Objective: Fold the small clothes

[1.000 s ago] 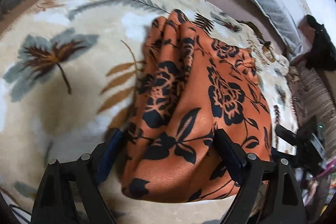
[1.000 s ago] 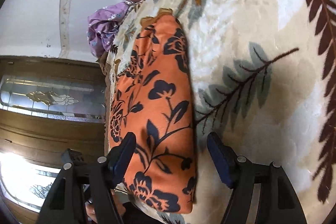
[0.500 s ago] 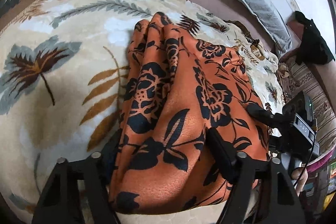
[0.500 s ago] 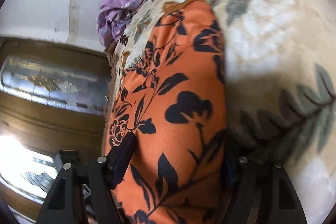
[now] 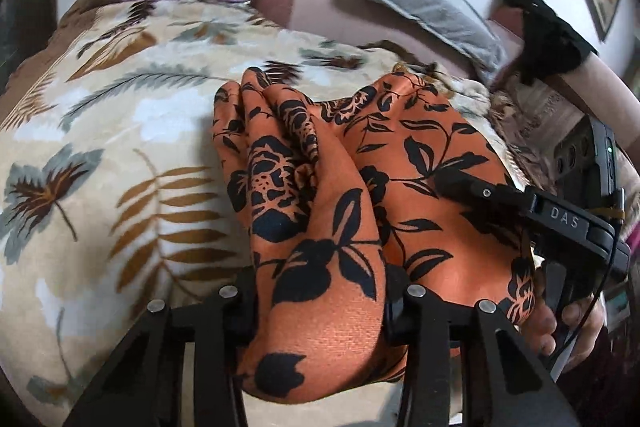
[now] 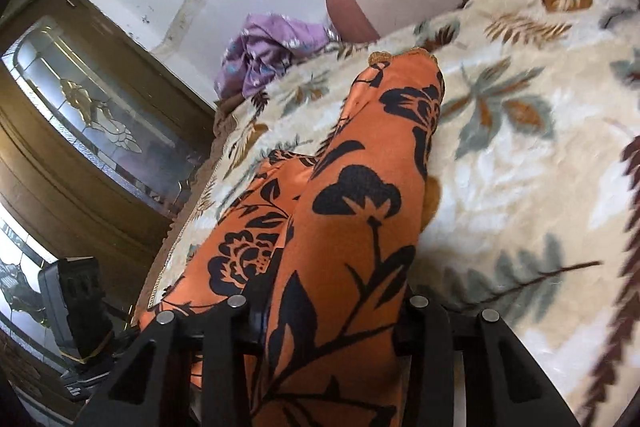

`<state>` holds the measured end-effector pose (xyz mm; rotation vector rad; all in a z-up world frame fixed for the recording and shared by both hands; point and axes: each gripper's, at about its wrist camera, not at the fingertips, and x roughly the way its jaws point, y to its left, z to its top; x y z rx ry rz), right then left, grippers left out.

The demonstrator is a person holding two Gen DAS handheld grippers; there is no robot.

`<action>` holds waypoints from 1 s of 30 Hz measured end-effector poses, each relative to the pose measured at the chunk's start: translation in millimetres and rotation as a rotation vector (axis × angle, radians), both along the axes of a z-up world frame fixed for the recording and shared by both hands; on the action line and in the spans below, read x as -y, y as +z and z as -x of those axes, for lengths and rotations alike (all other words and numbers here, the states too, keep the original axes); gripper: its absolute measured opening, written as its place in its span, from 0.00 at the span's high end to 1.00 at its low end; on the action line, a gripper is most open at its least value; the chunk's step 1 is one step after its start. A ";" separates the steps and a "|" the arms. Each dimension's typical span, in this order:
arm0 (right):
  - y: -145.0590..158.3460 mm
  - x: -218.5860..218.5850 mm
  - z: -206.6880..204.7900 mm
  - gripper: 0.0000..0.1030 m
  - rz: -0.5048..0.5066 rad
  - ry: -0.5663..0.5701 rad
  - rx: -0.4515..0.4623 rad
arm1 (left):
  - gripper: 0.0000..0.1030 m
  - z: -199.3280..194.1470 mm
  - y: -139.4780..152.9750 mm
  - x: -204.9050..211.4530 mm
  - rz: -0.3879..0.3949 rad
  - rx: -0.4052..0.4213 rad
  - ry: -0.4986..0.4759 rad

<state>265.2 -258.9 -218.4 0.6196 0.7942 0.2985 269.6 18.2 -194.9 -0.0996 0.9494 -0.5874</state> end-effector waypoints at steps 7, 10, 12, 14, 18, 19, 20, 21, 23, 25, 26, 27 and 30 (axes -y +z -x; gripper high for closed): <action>-22.1 41.6 24.3 0.57 0.011 -0.017 -0.091 | 0.55 38.6 -19.9 48.3 -0.121 -0.032 -0.062; -52.4 62.3 26.1 0.40 -0.034 -0.078 -0.240 | 0.48 49.2 -14.9 52.4 -0.168 0.011 -0.057; -42.8 72.0 35.2 0.39 -0.056 -0.116 -0.228 | 0.46 54.5 -8.4 49.3 -0.197 0.028 -0.033; -14.7 72.5 50.2 0.39 0.050 -0.148 -0.149 | 0.46 61.1 3.6 39.1 -0.205 0.041 0.005; 29.9 56.3 84.9 0.40 0.152 -0.118 0.027 | 0.46 74.3 20.3 33.3 -0.275 0.120 0.057; 34.4 46.5 88.0 0.41 0.154 -0.094 0.039 | 0.46 78.5 22.0 34.3 -0.304 0.144 0.070; 33.0 35.0 91.0 0.43 0.154 -0.057 0.024 | 0.46 78.5 20.4 35.0 -0.325 0.147 0.078; 28.0 28.0 90.9 0.50 0.156 -0.040 -0.003 | 0.46 76.9 14.3 37.1 -0.363 0.136 0.084; 2.6 10.2 84.5 0.58 0.188 0.009 -0.121 | 0.46 76.7 0.9 39.9 -0.431 0.113 0.087; -10.5 4.4 86.5 0.62 0.256 -0.001 -0.159 | 0.46 79.0 -4.6 40.2 -0.454 0.097 0.085; -1.1 4.6 89.2 0.62 0.254 -0.005 -0.145 | 0.46 83.2 2.1 39.4 -0.448 0.113 0.088; 6.6 6.8 92.0 0.62 0.230 -0.008 -0.135 | 0.46 86.6 10.3 39.1 -0.434 0.133 0.086; 46.6 11.3 112.3 0.62 0.241 -0.054 -0.032 | 0.44 93.3 42.4 36.0 -0.404 0.193 0.119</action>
